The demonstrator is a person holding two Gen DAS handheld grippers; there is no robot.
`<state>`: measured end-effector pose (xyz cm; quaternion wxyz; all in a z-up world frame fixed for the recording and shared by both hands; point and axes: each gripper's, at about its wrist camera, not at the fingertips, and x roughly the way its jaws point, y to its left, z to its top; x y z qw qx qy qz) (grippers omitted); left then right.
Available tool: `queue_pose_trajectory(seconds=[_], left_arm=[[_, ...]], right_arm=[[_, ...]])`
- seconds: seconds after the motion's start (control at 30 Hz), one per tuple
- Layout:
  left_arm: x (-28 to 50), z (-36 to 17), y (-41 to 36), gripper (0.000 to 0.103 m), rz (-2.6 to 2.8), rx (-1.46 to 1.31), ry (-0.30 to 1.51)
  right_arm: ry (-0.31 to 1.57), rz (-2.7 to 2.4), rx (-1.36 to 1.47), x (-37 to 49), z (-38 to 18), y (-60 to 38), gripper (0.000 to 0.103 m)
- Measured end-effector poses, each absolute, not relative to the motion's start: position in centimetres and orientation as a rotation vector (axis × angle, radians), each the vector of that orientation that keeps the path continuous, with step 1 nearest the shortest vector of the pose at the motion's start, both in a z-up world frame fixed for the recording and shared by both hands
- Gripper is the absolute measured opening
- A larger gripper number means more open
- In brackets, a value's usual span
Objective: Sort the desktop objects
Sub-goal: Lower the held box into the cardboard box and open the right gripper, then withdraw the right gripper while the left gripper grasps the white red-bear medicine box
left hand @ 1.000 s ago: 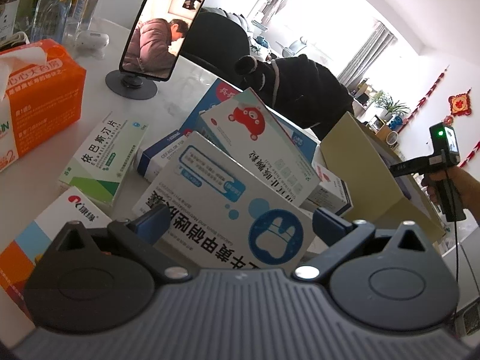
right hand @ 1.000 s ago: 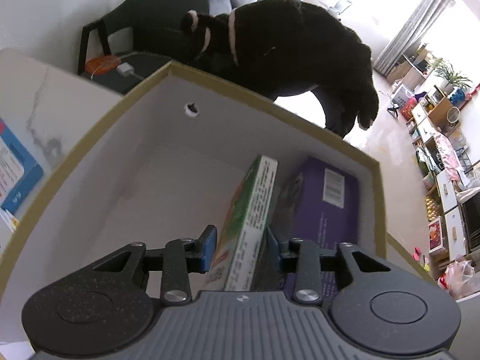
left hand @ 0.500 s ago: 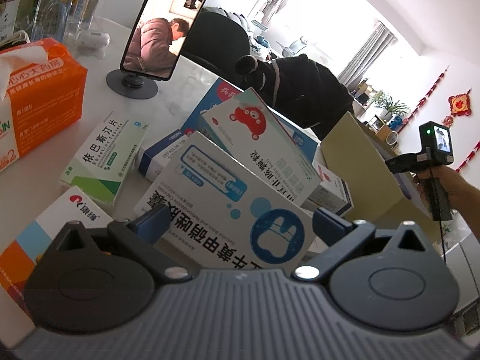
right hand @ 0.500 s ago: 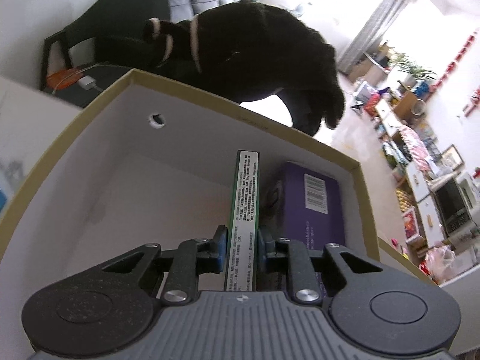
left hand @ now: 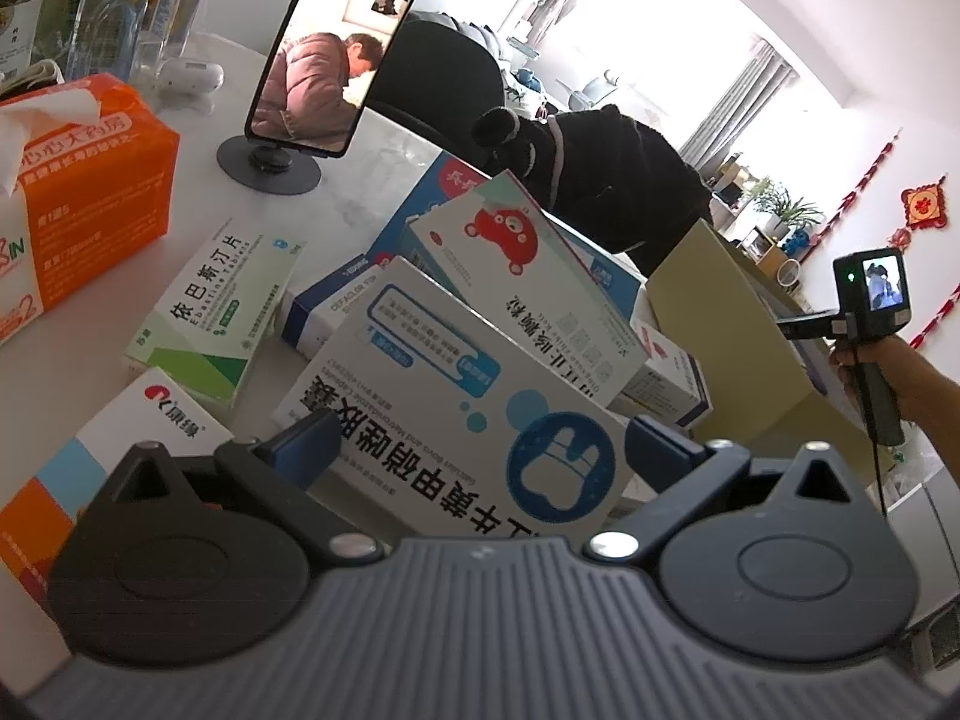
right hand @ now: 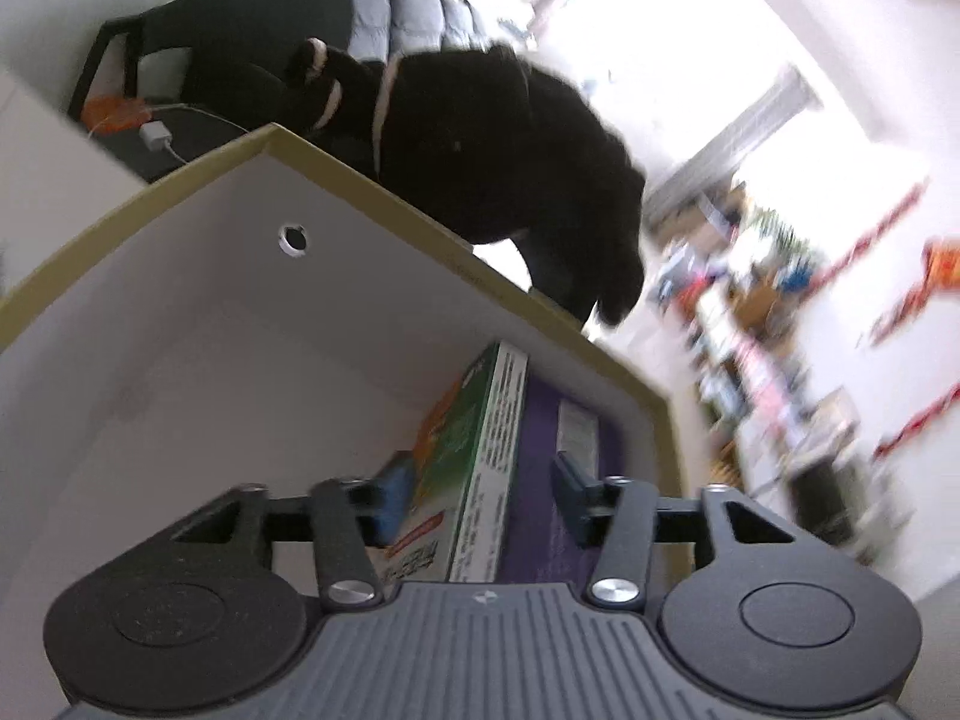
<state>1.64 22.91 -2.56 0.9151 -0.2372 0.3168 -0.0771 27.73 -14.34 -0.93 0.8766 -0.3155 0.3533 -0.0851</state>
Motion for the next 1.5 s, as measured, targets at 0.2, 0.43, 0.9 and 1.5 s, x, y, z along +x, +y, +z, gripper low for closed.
queue_pose_trajectory(seconds=[0.2,0.43,0.9,1.5], left_arm=[[1.6,-2.2,22.8,0.103,-0.154,-0.469,0.653],[1.9,-1.9,22.5,0.103,-0.132,-0.415,0.664],[4.7,0.6,19.9,0.103,-0.104,-0.243,0.712],[12.2,1.3,15.3,0.103,0.169,-0.258,0.874]], right_arm=[[0.679,-0.157,-0.613,26.3,0.5,-14.4,0.069],[0.656,-0.089,-0.365,23.6,2.6,-16.2,0.083],[0.525,0.195,0.18,15.3,4.2,-18.4,0.102],[0.108,0.18,0.18,9.0,2.5,-17.8,0.103]])
